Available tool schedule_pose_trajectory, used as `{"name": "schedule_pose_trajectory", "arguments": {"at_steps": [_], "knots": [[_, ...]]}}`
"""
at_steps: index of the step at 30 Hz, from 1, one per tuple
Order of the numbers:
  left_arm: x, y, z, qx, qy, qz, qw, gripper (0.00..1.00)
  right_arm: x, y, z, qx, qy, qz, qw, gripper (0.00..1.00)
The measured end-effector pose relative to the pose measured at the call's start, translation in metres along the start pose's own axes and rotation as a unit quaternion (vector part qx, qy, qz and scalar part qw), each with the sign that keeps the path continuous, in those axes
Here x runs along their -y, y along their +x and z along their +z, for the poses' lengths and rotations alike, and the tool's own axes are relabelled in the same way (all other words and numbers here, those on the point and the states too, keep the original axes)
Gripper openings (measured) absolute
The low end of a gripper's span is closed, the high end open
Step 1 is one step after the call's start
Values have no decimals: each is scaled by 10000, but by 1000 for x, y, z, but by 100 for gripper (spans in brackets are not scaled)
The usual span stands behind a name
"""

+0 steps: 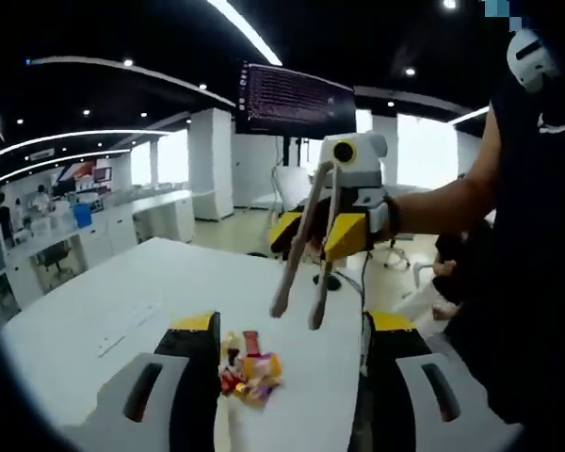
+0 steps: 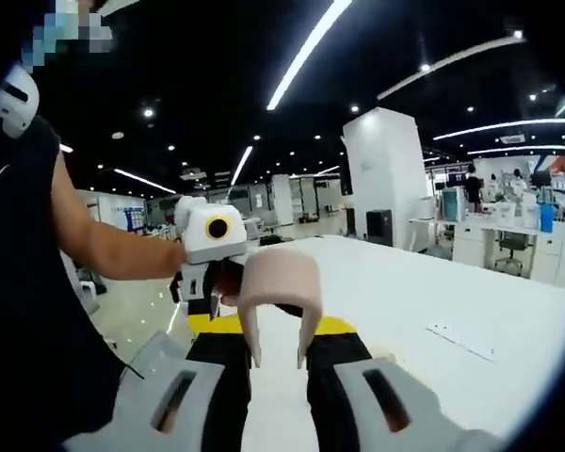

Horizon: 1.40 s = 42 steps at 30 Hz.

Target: Place the target food into the container with the food tongs after gripping and lifting it, then release it inside without dropping or visibly crushing the food.

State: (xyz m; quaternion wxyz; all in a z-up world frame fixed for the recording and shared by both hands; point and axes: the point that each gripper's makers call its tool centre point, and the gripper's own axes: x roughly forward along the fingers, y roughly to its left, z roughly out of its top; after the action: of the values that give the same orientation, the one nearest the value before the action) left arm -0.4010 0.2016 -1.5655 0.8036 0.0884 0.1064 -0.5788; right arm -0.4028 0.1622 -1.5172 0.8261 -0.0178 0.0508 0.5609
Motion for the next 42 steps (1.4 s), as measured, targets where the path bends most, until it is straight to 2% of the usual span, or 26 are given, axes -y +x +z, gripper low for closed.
{"name": "schedule_pose_trajectory", "arguments": {"at_steps": [2,5,7,9,11,12,13,15,16,17,18,19,21,23,25,28,29,31,34,38,42], "knots": [[-15,-12,-15,-112,-116,386,9991,65,6,-4,-5,-181,-180,-54,9997,21],[-28,-29,-33,-192,-210,742,9968,72,17,-11,-11,-351,-220,-191,9990,21],[-34,-42,-41,-45,-305,1015,9944,78,25,-16,-15,-439,-275,-334,9981,21],[-41,-57,-52,27,-398,1313,9905,84,31,-21,-16,-392,-262,-395,9981,20],[-49,-72,-68,-57,-359,1675,9852,90,36,-24,-20,-470,-346,-459,9972,20],[-52,-78,-74,-62,-374,1840,9822,100,44,-31,-26,-561,-509,-489,9959,21],[-52,-100,-102,-4,-506,2218,9738,99,44,-32,-27,-595,-576,-459,9955,21],[-45,-106,-121,-162,-477,2273,9725,100,43,-33,-26,-643,-833,-355,9938,20],[-46,-113,-135,-361,-270,2467,9680,100,43,-34,-26,-662,-852,-356,9935,20],[-42,-115,-144,-450,-152,2453,9683,100,44,-34,-27,-682,-889,-348,9931,20],[-38,-116,-153,-475,-231,2452,9680,100,44,-35,-27,-679,-877,-338,9933,20],[-36,-121,-166,-512,-545,2558,9638,100,45,-35,-27,-674,-865,-333,9934,20],[-31,-125,-177,-404,-913,2564,9614,100,46,-35,-29,-715,-852,-334,9932,21],[-27,-128,-178,-253,-1018,2552,9612,100,48,-34,-32,-731,-817,-351,9933,21],[-22,-129,-176,-65,-832,2550,9633,100,49,-33,-38,-806,-823,-359,9927,21],[-5,-121,-181,-54,-1056,2199,9698,100,47,-31,-43,-830,-773,-310,9931,21],[3,-117,-179,20,-935,2052,9742,100,48,-30,-46,-836,-784,-310,9929,21],[12,-113,-178,50,-836,1889,9784,100,47,-28,-49,-823,-758,-287,9933,21],[19,-110,-185,-51,-788,1802,9805,100,48,-27,-54,-823,-761,-298,9933,21],[19,-115,-189,5,-568,1973,9787,100,48,-27,-58,-809,-749,-324,9934,21],[21,-113,-187,22,-392,1970,9796,99,48,-27,-66,-999,-664,-317,9923,21]]}}
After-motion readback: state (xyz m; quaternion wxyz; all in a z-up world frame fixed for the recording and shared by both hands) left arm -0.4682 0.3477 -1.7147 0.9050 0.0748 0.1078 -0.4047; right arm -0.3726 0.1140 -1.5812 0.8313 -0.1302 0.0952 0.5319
